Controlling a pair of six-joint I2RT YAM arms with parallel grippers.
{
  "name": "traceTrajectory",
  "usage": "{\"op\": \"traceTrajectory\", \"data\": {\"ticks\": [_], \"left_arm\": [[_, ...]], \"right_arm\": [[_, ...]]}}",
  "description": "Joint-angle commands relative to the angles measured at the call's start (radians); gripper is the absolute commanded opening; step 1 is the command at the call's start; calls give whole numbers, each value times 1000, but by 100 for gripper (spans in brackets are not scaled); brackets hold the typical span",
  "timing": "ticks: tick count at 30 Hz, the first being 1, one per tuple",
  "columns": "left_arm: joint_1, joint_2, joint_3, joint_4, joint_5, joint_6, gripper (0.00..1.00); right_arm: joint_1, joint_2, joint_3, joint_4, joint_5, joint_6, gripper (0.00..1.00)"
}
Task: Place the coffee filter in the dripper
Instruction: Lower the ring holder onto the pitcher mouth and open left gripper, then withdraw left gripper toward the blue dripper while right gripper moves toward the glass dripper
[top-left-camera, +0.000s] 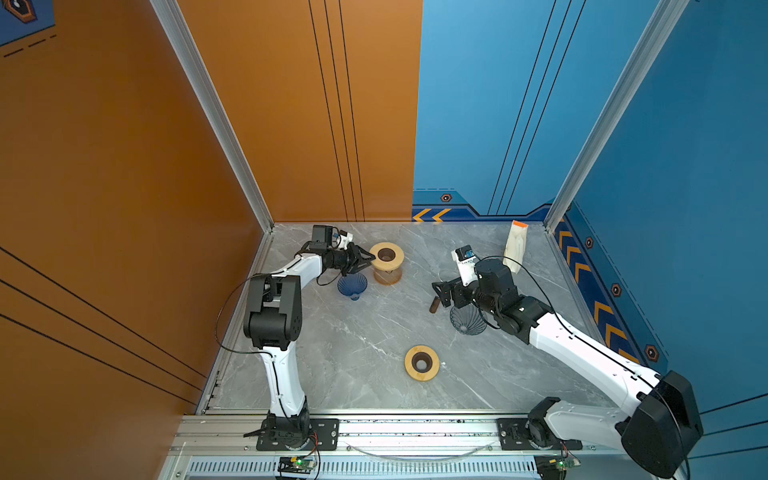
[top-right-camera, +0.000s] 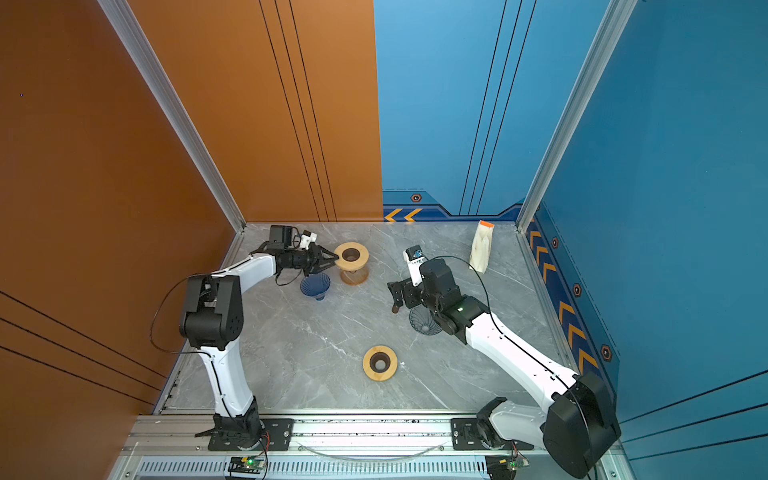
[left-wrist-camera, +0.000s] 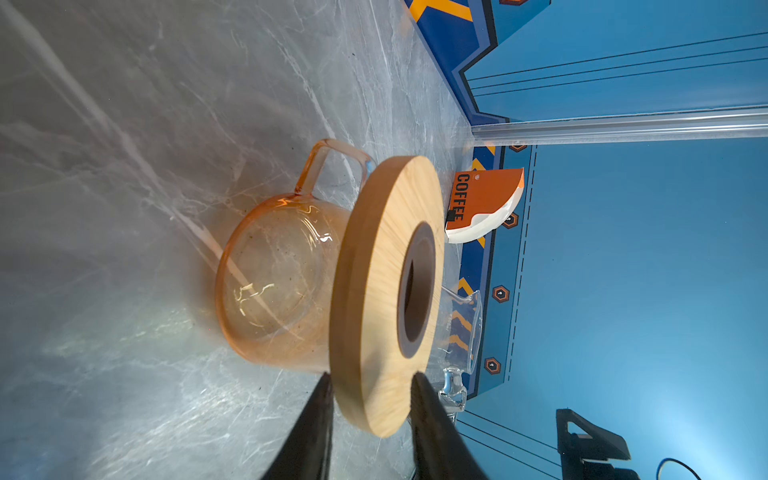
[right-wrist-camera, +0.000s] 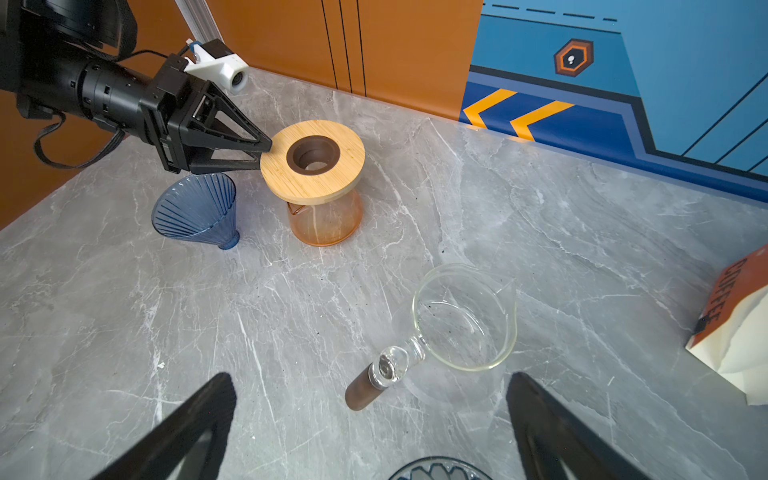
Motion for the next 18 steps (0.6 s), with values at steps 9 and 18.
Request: {"op": "traceTrajectory", "data": {"ticks": [9, 18], "left_arm": [[22, -80, 15, -74, -31, 61, 39], [17, -189, 18, -78, -81, 89, 57]], "right_arm": [[7, -27, 6, -19, 22, -16, 100], [9, -24, 50, -32, -4, -20, 100]]}}
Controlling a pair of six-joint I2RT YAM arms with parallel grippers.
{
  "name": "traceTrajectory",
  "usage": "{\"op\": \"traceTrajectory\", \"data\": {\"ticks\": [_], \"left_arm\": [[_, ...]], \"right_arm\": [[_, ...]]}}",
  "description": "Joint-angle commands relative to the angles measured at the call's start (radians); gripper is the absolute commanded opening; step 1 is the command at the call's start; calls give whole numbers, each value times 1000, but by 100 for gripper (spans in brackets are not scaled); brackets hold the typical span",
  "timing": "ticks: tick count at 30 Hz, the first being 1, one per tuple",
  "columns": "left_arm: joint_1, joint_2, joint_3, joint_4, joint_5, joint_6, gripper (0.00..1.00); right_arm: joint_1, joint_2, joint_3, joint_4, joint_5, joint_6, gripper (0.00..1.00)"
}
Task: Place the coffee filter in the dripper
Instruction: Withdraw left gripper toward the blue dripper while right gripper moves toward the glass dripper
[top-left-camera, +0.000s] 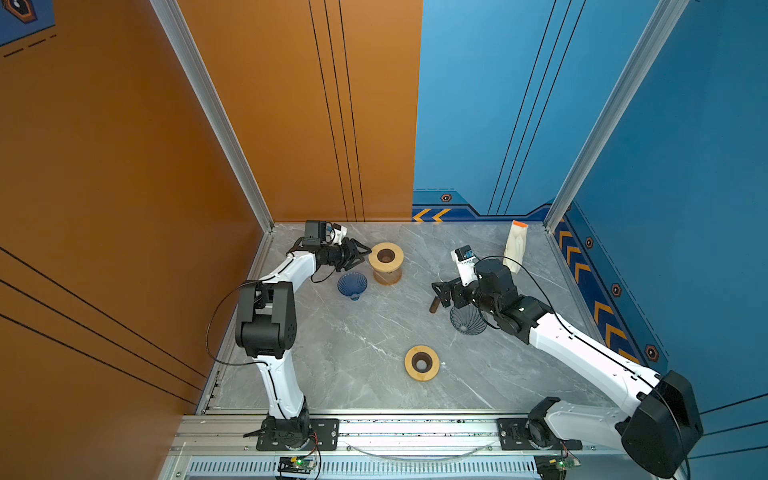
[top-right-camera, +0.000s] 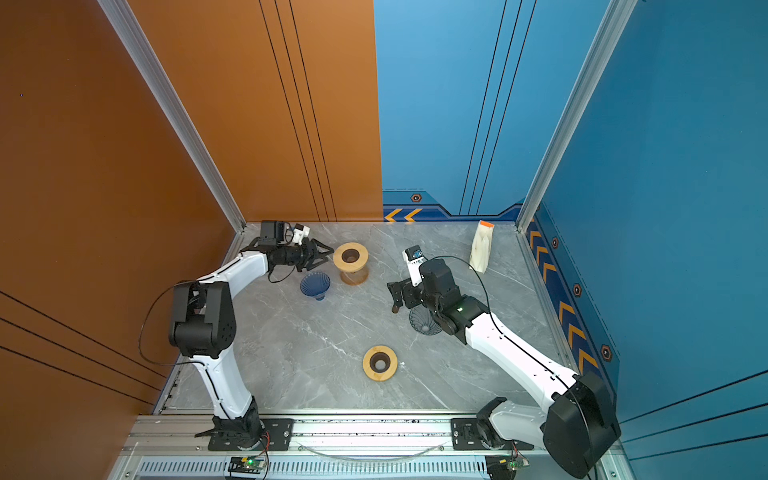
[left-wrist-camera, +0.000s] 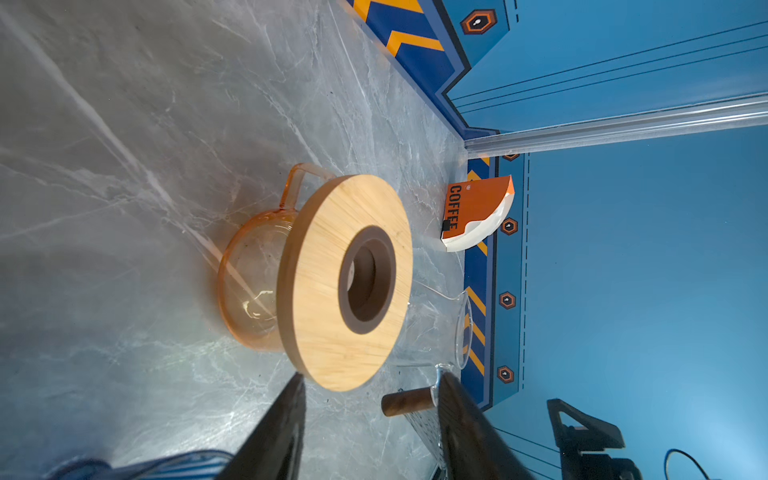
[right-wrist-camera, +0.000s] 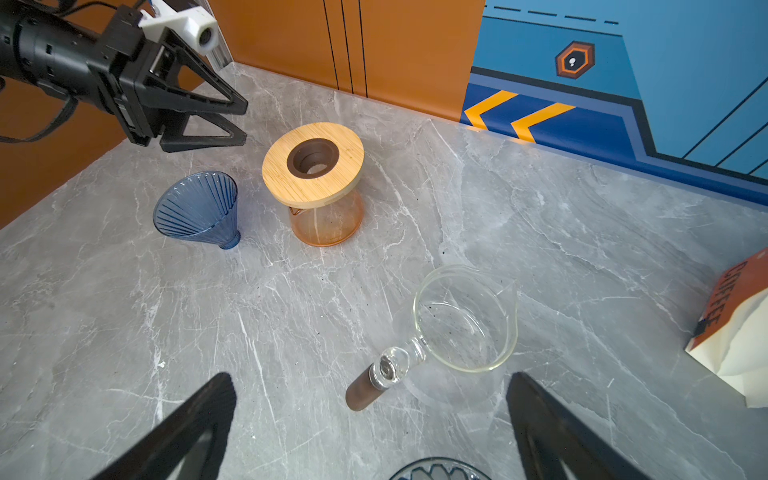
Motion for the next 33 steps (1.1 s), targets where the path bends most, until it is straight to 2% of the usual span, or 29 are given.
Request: {"op": "traceTrajectory", "data": {"ticks": [1, 8, 12, 14, 23, 24, 33], "left_arm": [[2, -75, 19, -19, -29, 26, 59], [-3, -152, 48, -112, -63, 70, 69], [-9, -200, 46, -190, -97, 115, 72], [-14, -230, 34, -219, -128, 131, 80], [-42, -419, -102, -271, -300, 149, 85], [-44, -440, -118, -285, -328, 155, 99], [-40, -533, -160, -468, -447, 265, 98]], "right_arm": [[10, -23, 52, -32, -6, -19, 100], [35, -12, 112, -71, -12, -51, 100], [40, 26, 181, -133, -62, -52, 100], [49, 40, 210, -150, -74, -57, 100], [76, 81, 289, -184, -130, -52, 100], [81, 86, 293, -189, -136, -51, 100], [146, 130, 292, -193, -110, -21, 100]]}}
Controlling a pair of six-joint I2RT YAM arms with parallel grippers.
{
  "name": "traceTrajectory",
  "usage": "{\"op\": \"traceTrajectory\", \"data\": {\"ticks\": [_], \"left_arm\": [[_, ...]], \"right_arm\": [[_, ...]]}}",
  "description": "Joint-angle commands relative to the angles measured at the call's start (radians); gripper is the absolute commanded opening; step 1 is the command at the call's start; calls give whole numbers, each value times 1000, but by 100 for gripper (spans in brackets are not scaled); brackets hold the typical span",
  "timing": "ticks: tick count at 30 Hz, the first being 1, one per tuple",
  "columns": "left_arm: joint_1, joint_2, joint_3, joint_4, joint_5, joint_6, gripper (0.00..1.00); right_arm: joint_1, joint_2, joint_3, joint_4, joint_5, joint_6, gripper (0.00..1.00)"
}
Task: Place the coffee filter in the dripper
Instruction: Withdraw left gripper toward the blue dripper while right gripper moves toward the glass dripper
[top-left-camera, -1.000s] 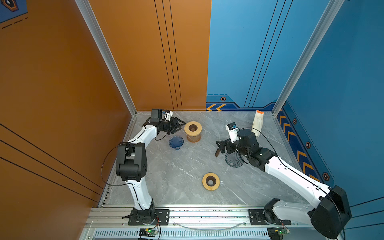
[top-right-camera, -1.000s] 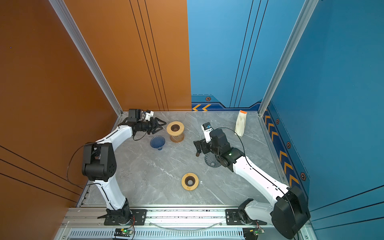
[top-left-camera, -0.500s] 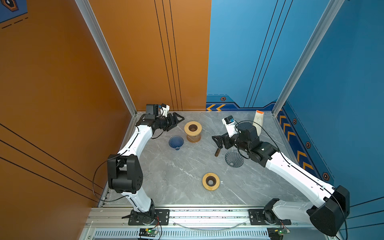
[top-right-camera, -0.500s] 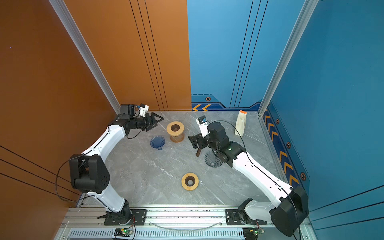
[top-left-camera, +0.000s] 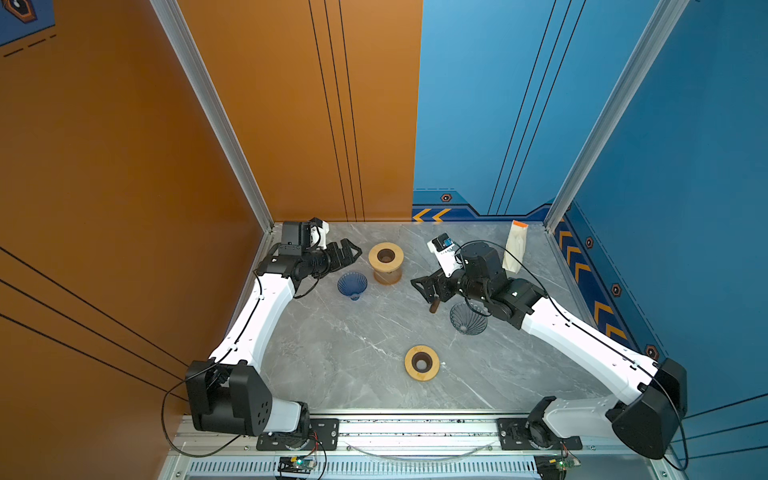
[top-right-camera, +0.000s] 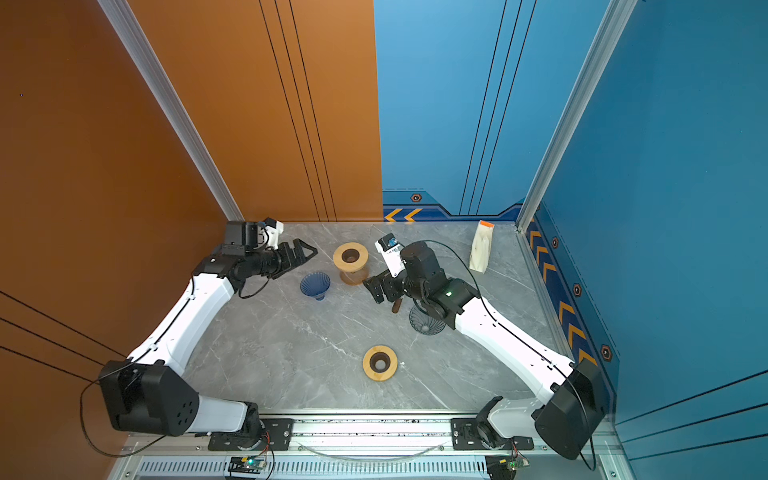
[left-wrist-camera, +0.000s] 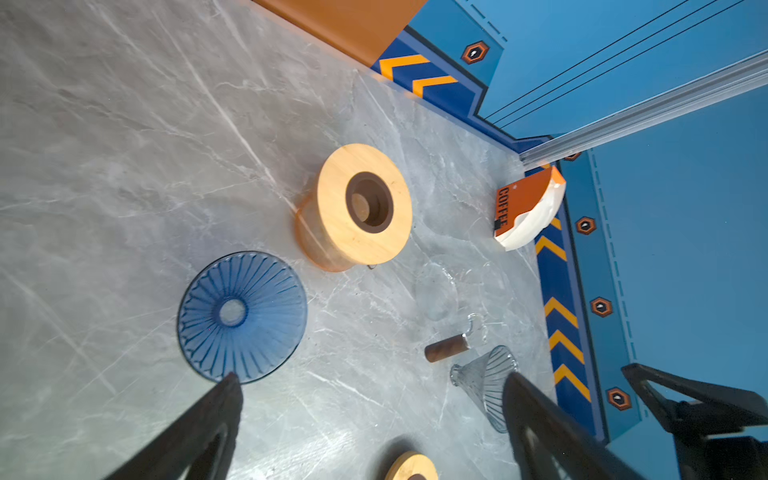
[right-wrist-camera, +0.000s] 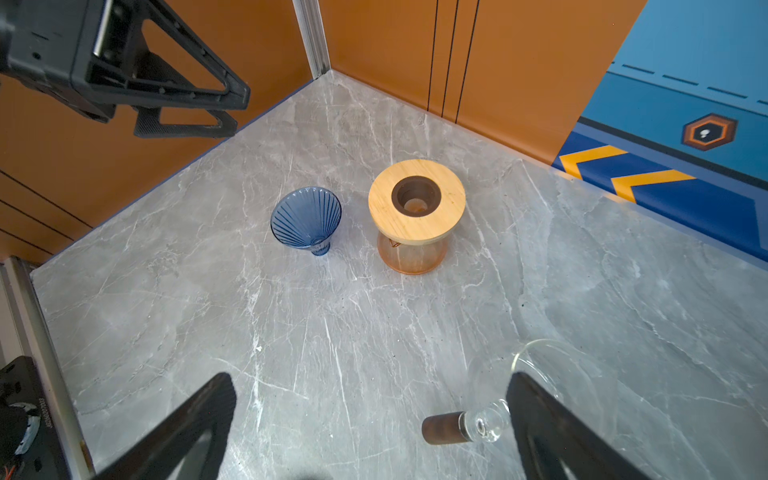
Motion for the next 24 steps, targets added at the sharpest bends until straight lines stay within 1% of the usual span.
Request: {"op": "traceTrajectory", "data": {"ticks": [1, 4, 8, 11, 13, 18, 20, 24], "left_arm": [[1, -35, -34, -108, -65, 62, 98], [8, -39, -55, -146, -76, 73, 100], [11, -37, -84, -175, -111, 82, 98], [19, -19, -87, -181, -146, 86, 96], [24, 1, -86, -189, -165, 92, 93], [46, 62, -80, -194, -163, 106, 88], [54, 92, -74, -194, -156, 108, 82], [63, 151, -50, -193, -145, 126, 77]], "right_arm": [[29, 18, 27, -25, 4, 30, 100], [41, 27, 25, -28, 13, 51, 100], [55, 38, 18, -31, 45, 65, 100], [57, 51, 19, -43, 40, 67, 100], [57, 63, 26, -52, 36, 69, 100], [62, 87, 44, -66, 41, 76, 100], [64, 96, 45, -66, 52, 85, 100], [65, 119, 51, -69, 65, 101, 100]]}}
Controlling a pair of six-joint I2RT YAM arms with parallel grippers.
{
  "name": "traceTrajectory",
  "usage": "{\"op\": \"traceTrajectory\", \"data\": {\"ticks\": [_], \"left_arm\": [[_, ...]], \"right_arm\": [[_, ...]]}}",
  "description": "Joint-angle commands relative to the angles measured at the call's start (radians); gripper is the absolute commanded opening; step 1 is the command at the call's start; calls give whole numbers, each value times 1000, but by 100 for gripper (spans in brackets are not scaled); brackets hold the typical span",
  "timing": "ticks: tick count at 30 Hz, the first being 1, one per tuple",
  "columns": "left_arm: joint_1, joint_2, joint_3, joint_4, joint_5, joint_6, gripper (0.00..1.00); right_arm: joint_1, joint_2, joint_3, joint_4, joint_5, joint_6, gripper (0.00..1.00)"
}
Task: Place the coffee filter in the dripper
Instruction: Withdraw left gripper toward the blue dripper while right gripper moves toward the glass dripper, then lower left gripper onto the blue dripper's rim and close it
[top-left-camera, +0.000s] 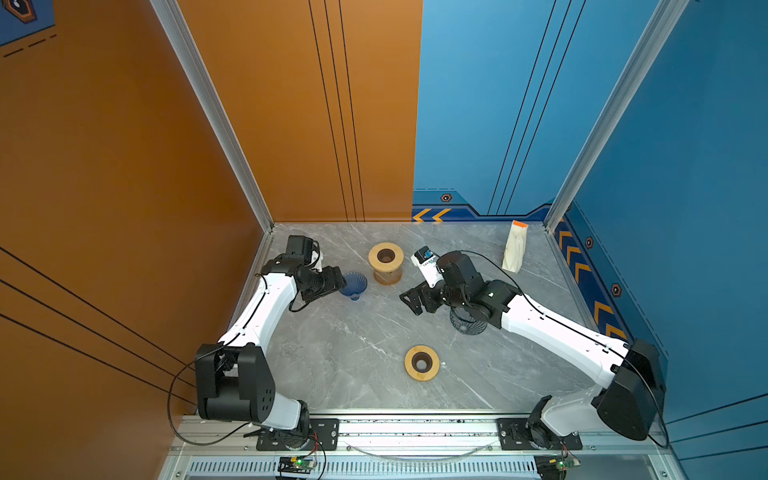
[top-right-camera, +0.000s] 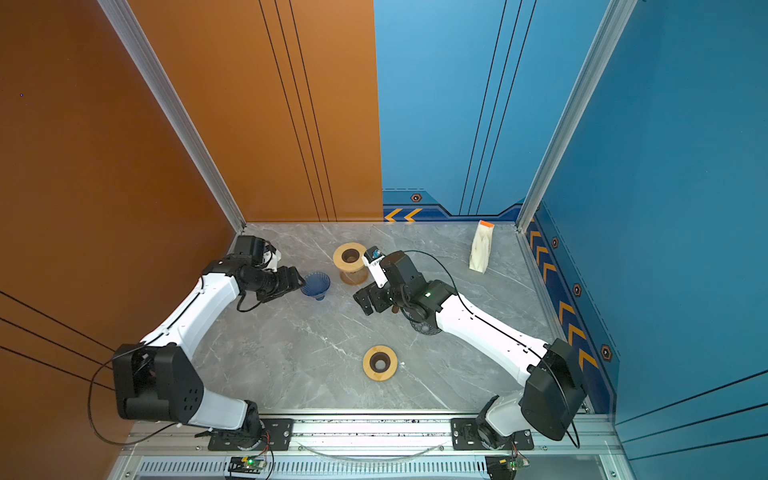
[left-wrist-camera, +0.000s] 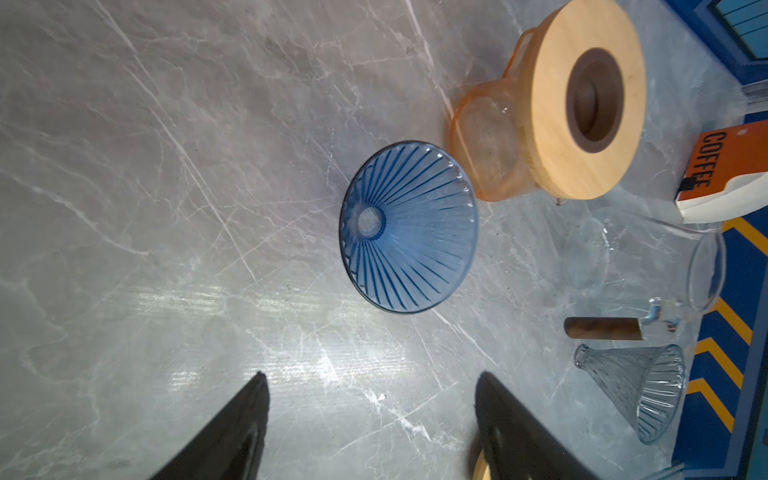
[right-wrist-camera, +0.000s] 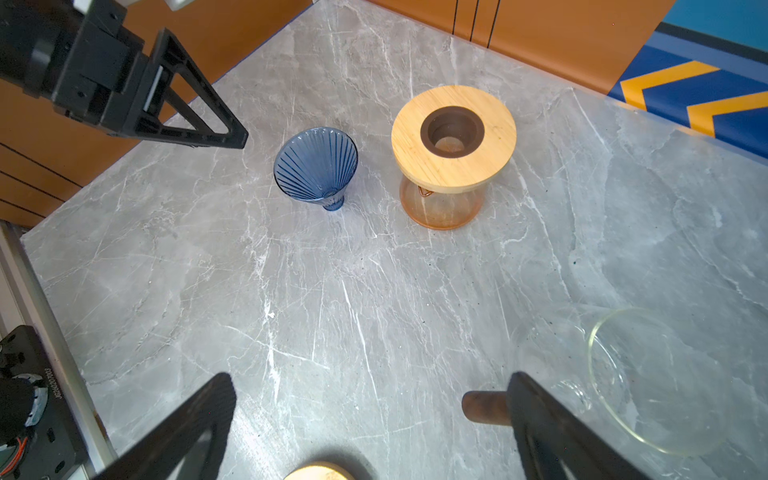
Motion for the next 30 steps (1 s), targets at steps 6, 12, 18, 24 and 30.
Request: {"op": "traceTrajectory", "data": {"ticks": [6, 12, 18, 24, 30], "left_arm": [[19, 118, 69, -7, 17, 48, 70], [28, 200, 116, 15, 48, 53, 61], [26, 244, 128, 16, 70, 59, 57], [20, 269, 124, 31, 74, 52, 53], [6, 286, 119, 60, 78, 32, 50]], "right_arm": [[11, 46, 60, -24, 34, 37, 100], [12, 63, 82, -33, 48, 20, 100], [12, 80, 98, -42, 58, 0, 100], [6, 96, 104, -48, 42, -3, 100], [7, 95, 100, -49, 32, 2, 100]]}}
